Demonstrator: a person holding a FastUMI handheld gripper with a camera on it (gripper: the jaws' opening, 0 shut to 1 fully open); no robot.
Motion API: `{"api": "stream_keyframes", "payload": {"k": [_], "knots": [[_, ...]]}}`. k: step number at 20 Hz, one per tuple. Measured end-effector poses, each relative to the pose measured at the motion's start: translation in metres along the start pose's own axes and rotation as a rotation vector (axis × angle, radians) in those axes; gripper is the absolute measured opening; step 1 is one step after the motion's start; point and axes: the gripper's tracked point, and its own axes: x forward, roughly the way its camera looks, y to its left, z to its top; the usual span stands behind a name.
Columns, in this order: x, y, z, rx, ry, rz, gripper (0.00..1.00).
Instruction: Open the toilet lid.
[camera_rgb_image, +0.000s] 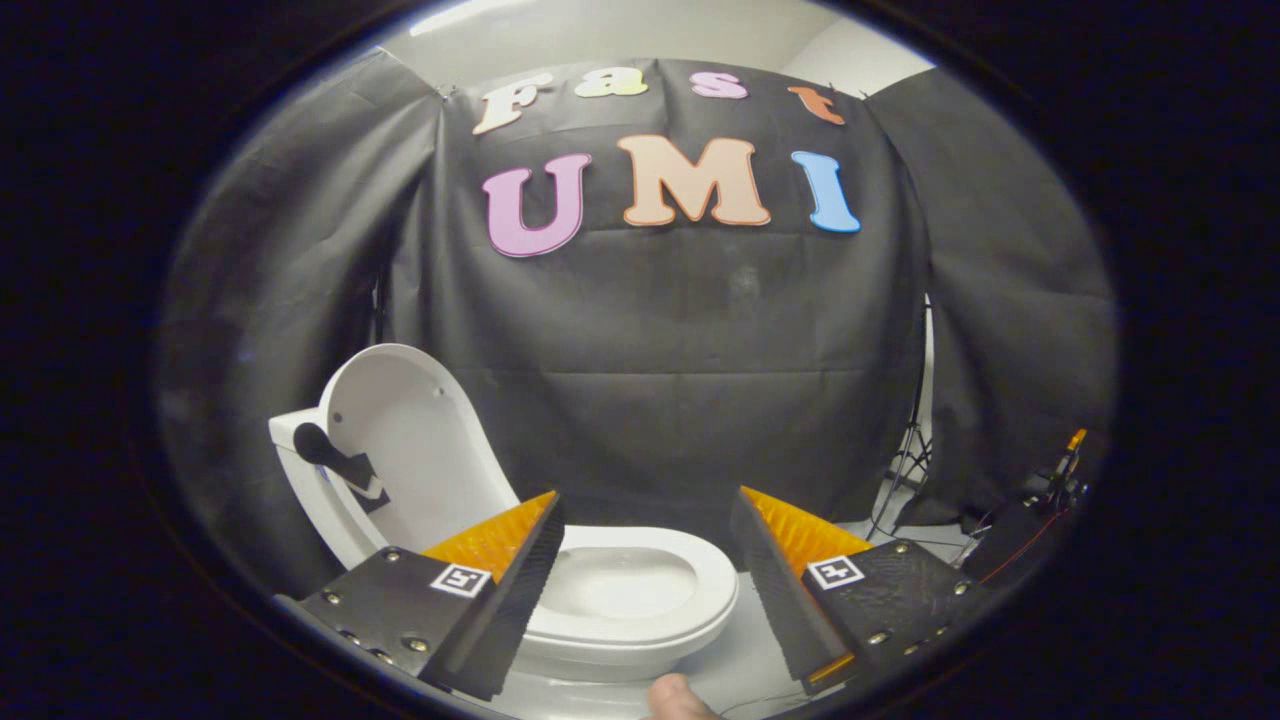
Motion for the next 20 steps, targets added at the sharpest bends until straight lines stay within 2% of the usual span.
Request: {"api": "stream_keyframes", "payload": {"k": [4,8,14,20], "knots": [[0.005,0.017,-0.007,-0.029,-0.005,-0.003,0.99],[0.014,0.026,-0.022,-0.004,0.026,-0.001,0.99],[0.017,0.033,-0.032,-0.085,0.041,-0.003,0.99],[0.019,0.021,-0.033,-0.06,0.043,-0.013,0.99]]}}
